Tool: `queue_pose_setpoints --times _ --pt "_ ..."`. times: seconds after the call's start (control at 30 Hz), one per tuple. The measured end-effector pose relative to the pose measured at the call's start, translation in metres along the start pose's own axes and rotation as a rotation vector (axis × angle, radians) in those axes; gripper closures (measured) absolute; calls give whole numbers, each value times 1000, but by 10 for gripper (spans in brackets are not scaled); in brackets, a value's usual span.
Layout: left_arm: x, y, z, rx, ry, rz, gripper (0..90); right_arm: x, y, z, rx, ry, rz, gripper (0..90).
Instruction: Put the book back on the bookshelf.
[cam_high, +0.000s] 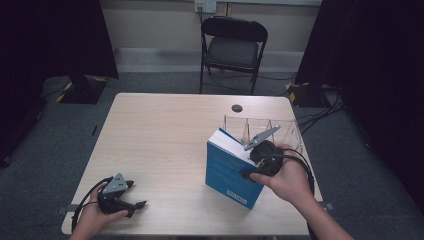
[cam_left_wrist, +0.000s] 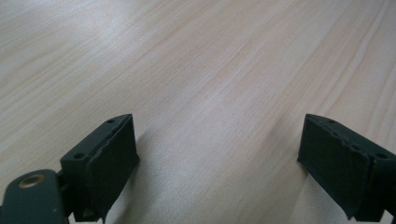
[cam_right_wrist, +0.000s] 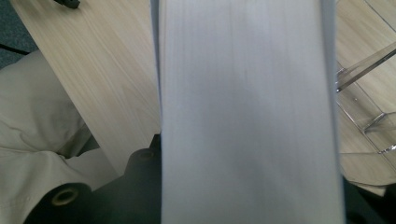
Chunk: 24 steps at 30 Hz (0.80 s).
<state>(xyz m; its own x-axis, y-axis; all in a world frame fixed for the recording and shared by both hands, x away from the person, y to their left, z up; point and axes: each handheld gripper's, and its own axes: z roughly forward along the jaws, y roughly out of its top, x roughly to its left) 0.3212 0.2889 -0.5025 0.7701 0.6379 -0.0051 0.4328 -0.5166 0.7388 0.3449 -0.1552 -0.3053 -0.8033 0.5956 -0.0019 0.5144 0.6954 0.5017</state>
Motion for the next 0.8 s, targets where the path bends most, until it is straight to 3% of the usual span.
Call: queue_pose_setpoints --times 0.37,0.6,0.8 --pt "0 0 0 1 -1 -2 109 -3 -3 -3 -12 1 31 619" --pt "0 0 0 1 -1 -2 109 -10 -8 -27 -48 -11 77 620" --pt "0 0 0 0 -2 -9 108 -14 -10 -44 -41 -26 105 619"
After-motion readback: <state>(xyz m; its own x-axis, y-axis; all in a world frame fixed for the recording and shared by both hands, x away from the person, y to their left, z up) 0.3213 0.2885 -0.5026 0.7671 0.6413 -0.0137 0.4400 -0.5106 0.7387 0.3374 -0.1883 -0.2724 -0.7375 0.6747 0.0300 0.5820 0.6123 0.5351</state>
